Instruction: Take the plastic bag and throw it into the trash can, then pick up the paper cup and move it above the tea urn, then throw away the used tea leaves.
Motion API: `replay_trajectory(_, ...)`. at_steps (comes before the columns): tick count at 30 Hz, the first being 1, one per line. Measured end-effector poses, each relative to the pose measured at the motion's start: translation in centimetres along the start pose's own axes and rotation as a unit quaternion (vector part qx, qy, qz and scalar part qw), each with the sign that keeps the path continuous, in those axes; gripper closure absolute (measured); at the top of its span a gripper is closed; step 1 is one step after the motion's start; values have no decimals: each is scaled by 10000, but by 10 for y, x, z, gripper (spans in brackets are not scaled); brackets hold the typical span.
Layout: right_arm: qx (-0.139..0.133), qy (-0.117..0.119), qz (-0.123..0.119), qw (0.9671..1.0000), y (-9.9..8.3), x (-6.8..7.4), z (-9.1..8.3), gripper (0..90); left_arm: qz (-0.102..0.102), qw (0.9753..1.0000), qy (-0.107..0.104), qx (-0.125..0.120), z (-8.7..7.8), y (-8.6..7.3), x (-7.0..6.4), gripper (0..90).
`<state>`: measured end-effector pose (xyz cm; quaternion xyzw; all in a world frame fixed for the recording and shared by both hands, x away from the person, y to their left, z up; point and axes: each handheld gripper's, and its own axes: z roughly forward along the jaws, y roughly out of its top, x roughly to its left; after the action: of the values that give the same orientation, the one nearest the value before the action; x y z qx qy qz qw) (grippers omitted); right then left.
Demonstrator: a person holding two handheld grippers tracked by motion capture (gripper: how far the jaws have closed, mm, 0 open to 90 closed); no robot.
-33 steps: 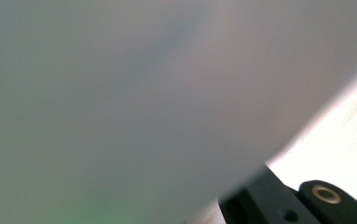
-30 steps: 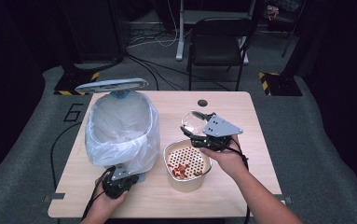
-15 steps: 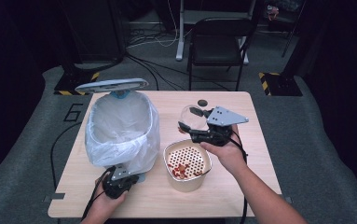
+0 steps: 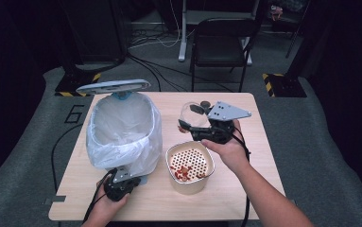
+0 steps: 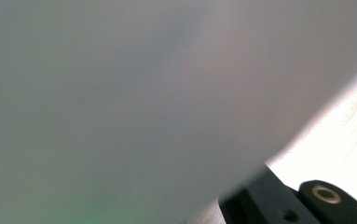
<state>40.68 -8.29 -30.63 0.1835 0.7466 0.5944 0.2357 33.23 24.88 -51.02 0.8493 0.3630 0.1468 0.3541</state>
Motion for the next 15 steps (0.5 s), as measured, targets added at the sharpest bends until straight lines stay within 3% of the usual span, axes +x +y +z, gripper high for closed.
replay_trajectory(1,18,7,27,10000,1,1,0,372,-246,9994,-65,-227,3,0,-4,900)
replay_trajectory(15,16,96,164,9998,15,-2,17,372,-163,9998,-7,-113,1,-1,-2,900)
